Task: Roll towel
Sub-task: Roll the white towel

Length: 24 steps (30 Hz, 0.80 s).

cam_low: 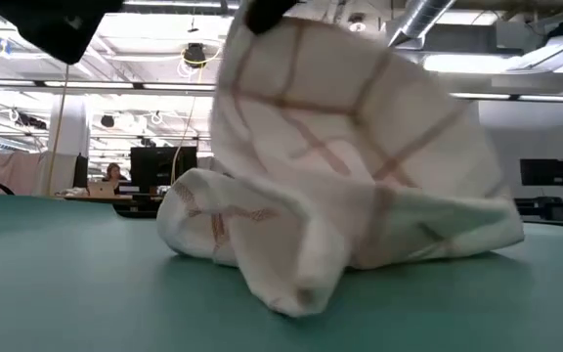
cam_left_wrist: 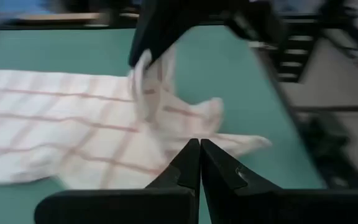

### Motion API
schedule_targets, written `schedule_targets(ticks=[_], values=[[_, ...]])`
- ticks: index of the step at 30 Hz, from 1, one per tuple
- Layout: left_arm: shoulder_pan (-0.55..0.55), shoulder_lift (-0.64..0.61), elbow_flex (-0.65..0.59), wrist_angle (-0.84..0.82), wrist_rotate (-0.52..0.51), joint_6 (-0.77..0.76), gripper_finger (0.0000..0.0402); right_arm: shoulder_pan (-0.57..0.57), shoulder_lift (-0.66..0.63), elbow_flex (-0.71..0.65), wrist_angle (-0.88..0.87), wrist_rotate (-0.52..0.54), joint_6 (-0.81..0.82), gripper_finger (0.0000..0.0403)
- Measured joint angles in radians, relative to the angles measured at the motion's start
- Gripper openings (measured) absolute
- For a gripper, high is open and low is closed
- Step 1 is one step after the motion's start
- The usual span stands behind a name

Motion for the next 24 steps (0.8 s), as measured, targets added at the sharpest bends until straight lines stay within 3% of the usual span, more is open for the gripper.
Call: schedule_targets(ticks=[4,8,12,18,21,24], values=[[0.001,0.041,0.000,0.004,-0.214,-0.066,0.0003,-0.036,-0.045,0.000,0.008,0.057,-0.013,0.0004],[0.025,0.111,0.000,0.041,-0.354,-0.130,0.0011,-0.056,-0.086,0.002,0.039,0.057,-0.014,0.0004],[0.047,0.171,0.000,0.139,-0.357,-0.149,0.0031,-0.068,-0.099,0.002,0.034,0.055,-0.016,0.0004],[0.017,0.194,0.000,0.207,-0.221,-0.126,0.0084,-0.074,-0.098,0.002,-0.027,0.058,-0.013,0.0004],[-0.022,0.194,0.000,0.205,-0.267,-0.142,0.0110,-0.073,-0.097,0.002,-0.031,0.068,-0.012,0.0004],[-0.058,0.194,0.000,0.205,-0.379,-0.173,0.0130,-0.074,-0.097,0.002,-0.038,0.070,-0.013,0.0004]])
